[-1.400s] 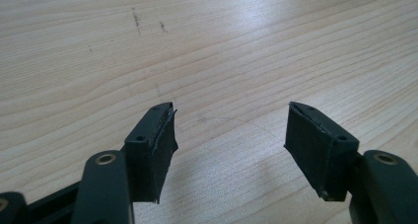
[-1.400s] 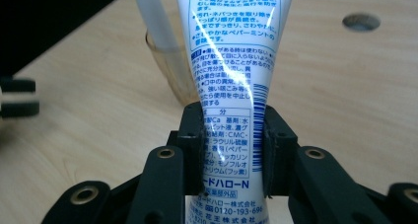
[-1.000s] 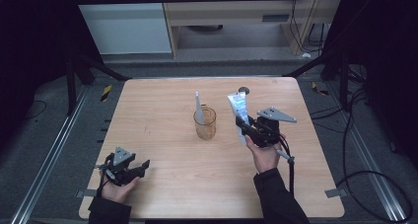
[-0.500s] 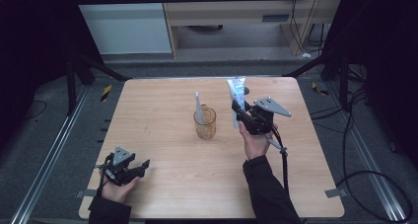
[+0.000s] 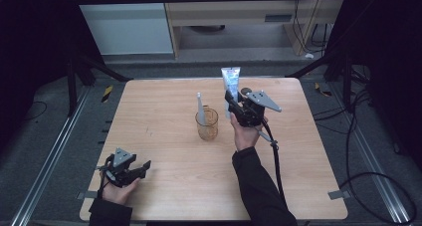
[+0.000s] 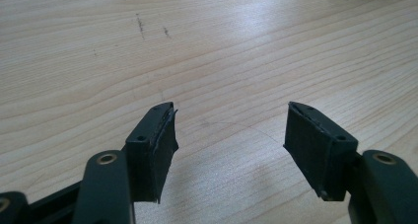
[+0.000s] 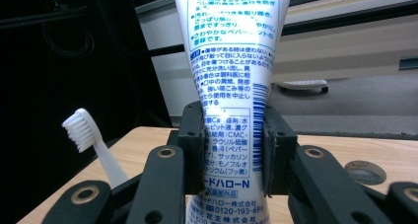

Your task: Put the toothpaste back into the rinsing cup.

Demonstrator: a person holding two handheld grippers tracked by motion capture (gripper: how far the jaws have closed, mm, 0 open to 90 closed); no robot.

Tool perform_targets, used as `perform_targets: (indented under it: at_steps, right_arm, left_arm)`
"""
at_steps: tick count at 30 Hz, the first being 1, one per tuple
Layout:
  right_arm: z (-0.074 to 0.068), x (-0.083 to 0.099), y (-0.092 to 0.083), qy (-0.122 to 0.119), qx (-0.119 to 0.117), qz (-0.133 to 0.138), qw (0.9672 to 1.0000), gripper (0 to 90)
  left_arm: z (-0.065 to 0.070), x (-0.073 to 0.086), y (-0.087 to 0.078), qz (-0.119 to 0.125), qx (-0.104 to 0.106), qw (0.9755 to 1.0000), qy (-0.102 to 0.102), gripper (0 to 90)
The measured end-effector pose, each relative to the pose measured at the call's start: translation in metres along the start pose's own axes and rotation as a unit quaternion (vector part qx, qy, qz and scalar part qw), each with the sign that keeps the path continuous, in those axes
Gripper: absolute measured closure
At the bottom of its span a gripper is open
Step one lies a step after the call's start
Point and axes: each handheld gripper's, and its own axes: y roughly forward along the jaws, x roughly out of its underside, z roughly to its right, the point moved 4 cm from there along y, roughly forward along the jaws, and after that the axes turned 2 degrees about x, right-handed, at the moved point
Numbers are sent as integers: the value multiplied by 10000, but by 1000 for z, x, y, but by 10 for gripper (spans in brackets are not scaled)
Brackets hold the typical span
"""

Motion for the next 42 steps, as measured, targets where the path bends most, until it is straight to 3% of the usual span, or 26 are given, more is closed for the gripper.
perform_targets:
  at_steps: [6, 14, 24, 34, 42]
  right_arm:
    - [-4, 1, 12, -24, 68, 206, 9998, 681]
    - [-5, 10, 26, 35, 76, 233, 9997, 680]
    - [-11, 19, 39, 60, 19, 207, 9998, 680]
    - [-24, 31, 54, 22, -85, 67, 9999, 679]
    - [-27, 41, 61, -12, -96, -85, 9999, 676]
  left_arm:
    - [0, 0, 0, 11, 0, 10000, 7, 355]
    - [0, 0, 0, 25, -2, 10000, -5, 355]
    - [0, -1, 0, 25, -8, 10000, 3, 355]
    - [0, -1, -1, 36, 0, 10000, 11, 355]
    - [-1, -1, -1, 29, -7, 10000, 24, 355]
